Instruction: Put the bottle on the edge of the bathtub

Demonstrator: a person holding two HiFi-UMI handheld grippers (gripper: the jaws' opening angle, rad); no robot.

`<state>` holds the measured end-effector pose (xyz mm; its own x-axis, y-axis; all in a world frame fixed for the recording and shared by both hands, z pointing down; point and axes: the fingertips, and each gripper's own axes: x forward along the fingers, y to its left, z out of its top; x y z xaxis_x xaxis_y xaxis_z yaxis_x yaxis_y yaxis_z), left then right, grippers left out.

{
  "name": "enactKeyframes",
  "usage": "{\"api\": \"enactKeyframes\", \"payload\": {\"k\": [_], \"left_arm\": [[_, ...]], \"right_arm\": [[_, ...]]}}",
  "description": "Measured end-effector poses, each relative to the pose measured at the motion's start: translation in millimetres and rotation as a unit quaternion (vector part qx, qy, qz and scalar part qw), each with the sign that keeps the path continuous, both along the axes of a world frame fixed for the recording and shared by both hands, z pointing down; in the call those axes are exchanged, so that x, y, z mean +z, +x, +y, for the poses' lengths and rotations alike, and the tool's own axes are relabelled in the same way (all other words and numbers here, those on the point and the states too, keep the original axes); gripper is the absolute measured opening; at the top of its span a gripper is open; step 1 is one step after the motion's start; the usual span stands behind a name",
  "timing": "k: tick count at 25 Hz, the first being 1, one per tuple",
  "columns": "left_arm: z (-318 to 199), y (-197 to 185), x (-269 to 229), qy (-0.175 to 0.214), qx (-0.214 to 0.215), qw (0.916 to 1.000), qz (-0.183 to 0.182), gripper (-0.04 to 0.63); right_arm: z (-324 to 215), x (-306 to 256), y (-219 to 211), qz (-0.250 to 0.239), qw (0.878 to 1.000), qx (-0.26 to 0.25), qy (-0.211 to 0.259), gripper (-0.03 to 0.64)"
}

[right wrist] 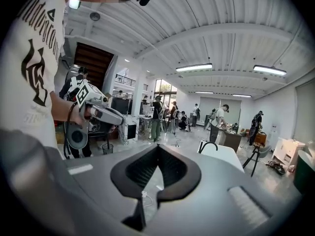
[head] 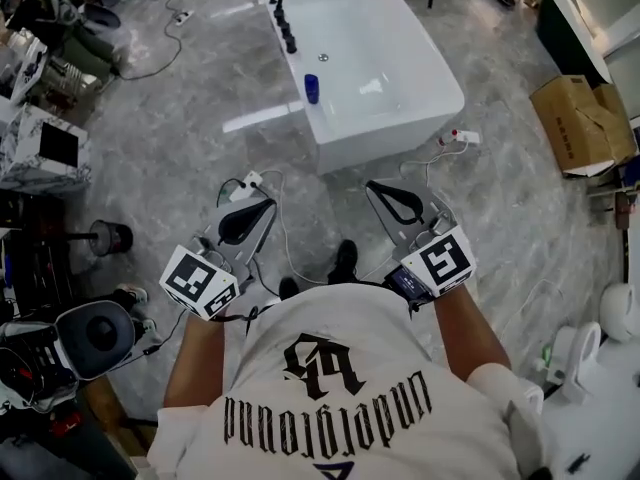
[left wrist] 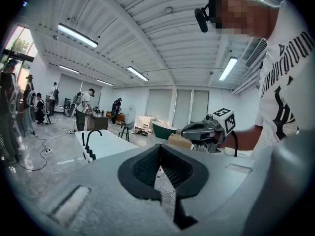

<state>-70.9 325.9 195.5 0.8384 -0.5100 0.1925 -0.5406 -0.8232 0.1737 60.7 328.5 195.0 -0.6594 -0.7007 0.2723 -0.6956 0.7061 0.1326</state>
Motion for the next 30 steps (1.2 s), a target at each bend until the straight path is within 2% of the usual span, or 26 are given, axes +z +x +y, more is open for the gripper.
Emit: {"api": "enactKeyframes", "payload": {"k": [6, 11, 20, 30], "left_arm": [[58.1, -63.1, -5.0, -0.010, 0.008, 0.9997, 0.021, 0.006], [87.6, -108.1, -4.7, -0.017, 0.026, 0.9993, 0.019, 0.006], [130.3, -135.9, 2.5, -0.008, 0.062, 0.9978, 0.022, 0.006], [134.4, -149.6, -5.7, 0.007, 0.073, 0.9969, 0.026, 0.006]], "right_arm": [[61.9, -4.8, -57.1, -0.003, 1.000, 0.019, -0.005, 0.002], [95.0, -1.1, -99.0, -0.001, 1.000, 0.030, -0.006, 0.002], [148.6, 1.4, -146.7, -0.009, 0.999, 0.049, 0.006, 0.002], [157.0, -5.5, -166.5, -0.015, 0.998, 0.061, 0.012, 0.002]]}}
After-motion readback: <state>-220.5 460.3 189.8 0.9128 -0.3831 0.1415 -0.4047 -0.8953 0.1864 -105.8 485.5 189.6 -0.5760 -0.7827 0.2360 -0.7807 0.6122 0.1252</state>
